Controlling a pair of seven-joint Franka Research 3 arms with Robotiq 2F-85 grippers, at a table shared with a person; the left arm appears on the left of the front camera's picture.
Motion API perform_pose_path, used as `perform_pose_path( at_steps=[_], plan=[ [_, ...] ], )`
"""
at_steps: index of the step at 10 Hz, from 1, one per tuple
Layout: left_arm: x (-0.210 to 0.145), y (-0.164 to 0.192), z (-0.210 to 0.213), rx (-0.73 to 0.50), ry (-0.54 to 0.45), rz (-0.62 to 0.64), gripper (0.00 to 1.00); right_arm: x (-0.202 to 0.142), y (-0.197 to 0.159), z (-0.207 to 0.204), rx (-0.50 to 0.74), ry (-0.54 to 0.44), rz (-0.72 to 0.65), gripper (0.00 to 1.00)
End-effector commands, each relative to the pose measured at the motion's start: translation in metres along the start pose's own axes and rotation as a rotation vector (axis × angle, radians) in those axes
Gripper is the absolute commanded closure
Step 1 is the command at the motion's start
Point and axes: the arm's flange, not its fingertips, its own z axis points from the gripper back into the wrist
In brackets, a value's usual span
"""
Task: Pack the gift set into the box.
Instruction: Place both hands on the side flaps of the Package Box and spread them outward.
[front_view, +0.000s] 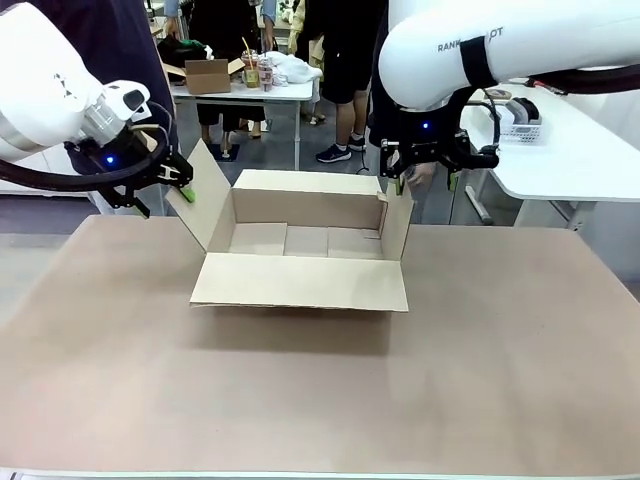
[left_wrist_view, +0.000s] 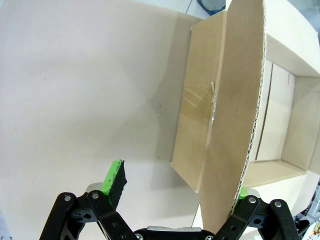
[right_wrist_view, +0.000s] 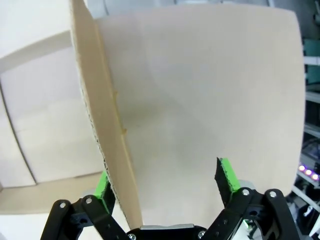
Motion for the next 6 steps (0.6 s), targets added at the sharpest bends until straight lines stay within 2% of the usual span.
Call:
perform_pose_path(
  at_steps=[1, 3, 6],
  plan=[
    [0.0, 0.0, 0.001, -0.001, -0.009, 0.0, 0.0, 0.01, -0.026, -0.005, 0.046, 0.047, -0.077, 0.0],
    [0.0, 0.0, 0.001, -0.001, -0.009, 0.0, 0.0, 0.025, -0.055, -0.022, 0.158, 0.135, -0.124, 0.0],
    [0.0, 0.0, 0.001, -0.001, -0.009, 0.0, 0.0, 0.034, -0.086, -0.053, 0.392, 0.258, -0.15, 0.0]
  ],
)
